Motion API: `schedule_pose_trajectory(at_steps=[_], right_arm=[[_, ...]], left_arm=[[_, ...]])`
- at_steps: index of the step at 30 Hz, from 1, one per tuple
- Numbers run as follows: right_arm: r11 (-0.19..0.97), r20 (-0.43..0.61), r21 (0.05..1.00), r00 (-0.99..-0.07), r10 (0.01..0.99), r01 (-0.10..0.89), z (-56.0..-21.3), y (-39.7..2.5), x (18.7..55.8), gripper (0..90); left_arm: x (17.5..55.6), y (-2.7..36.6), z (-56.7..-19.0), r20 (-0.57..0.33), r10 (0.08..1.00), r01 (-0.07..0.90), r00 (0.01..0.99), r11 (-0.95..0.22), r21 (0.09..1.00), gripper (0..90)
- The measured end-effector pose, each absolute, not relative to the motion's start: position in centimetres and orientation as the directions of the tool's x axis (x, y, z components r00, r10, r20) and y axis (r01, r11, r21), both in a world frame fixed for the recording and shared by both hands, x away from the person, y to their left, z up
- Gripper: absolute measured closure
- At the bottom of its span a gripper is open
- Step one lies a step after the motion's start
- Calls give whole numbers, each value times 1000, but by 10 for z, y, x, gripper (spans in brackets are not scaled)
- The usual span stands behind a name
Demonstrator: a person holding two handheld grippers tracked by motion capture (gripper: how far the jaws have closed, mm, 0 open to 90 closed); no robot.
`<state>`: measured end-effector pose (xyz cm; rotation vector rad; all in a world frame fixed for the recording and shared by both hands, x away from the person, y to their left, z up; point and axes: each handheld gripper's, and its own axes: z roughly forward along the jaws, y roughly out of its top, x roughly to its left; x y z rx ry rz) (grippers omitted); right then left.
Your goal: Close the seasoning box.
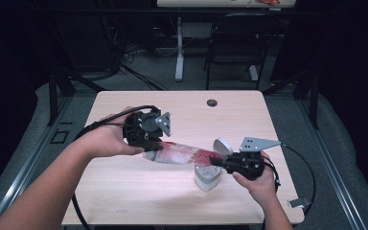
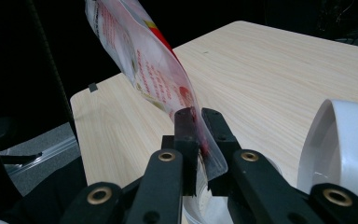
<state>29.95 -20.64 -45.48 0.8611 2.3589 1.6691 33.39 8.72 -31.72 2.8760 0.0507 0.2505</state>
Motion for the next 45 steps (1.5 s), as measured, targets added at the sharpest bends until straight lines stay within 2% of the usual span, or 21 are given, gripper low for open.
schedule_pose_trajectory(at_steps=[35, 45], right_arm=[[225, 216, 900, -829, 517, 375, -456, -205, 299, 849], [233, 201, 900, -824, 529, 369, -455, -204, 299, 811]], left_arm=[[334, 87, -317, 166, 55, 12, 985, -968, 252, 808], [333, 87, -317, 162, 54, 11, 985, -967, 253, 808]])
